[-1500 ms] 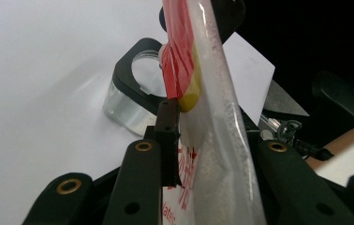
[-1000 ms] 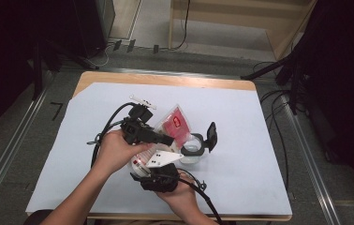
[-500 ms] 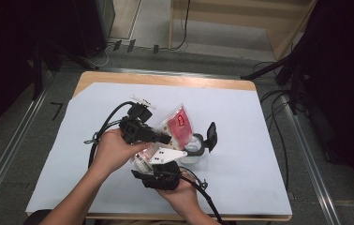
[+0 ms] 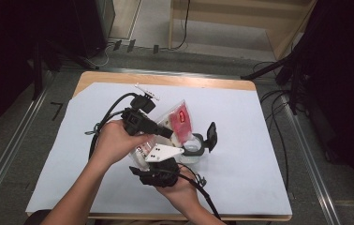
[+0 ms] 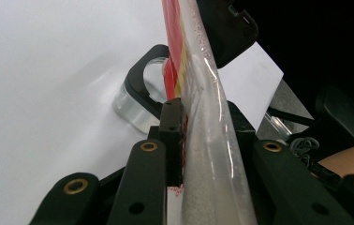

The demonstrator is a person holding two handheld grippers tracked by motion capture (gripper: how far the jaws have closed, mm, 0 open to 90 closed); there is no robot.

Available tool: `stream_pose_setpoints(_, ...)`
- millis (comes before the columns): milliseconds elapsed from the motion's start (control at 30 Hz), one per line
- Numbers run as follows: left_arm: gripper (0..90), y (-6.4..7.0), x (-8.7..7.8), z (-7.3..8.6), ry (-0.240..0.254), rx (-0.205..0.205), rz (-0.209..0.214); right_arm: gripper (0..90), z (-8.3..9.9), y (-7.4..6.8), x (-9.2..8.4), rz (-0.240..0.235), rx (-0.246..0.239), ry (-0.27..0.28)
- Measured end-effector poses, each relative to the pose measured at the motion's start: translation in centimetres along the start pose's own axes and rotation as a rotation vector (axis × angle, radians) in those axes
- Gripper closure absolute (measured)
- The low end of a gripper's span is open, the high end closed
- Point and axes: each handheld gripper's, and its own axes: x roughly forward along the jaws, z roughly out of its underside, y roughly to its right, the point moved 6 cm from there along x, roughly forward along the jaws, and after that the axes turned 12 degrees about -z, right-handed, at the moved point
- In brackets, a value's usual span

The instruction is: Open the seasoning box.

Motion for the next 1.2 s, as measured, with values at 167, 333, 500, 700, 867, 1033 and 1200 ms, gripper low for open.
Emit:
stream_pose_setpoints(167, 74.6, -0.1, 0.3, 0.32, 0.012, 0.005, -0.011, 59.7, 0.22, -0.15, 0.19, -0.006, 0.008, -0.012)
stream_pose_setpoints(333, 71.4, 0.16, 0.61, 0.28, 0.022, 0.029, -0.027, 60.2, 0.43, -0.04, 0.14, -0.03, 0.054, 0.006)
stream_pose_setpoints(500, 67.0, 0.46, 0.62, 0.25, 0.031, 0.05, -0.026, 60.2, 0.34, -0.01, -0.18, -0.051, 0.096, 0.045)
stream_pose_setpoints(700, 65.5, 0.59, 0.57, 0.31, 0.037, 0.051, -0.014, 60.2, 0.16, 0.06, -0.48, -0.071, 0.127, 0.077)
stream_pose_setpoints(867, 66.9, 0.65, 0.47, 0.34, 0.037, 0.043, -0.017, 60.2, 0.06, 0.02, -0.57, -0.08, 0.142, 0.087)
stream_pose_setpoints(1033, 69.4, 0.55, 0.62, 0.23, 0.052, 0.031, -0.011, 59.3, 0.02, -0.02, -0.56, -0.048, 0.127, 0.076)
stream_pose_setpoints(1200, 70.0, 0.31, 0.63, 0.11, 0.057, -0.002, 0.005, 61.2, 0.11, -0.16, -0.39, -0.019, 0.069, 0.034)
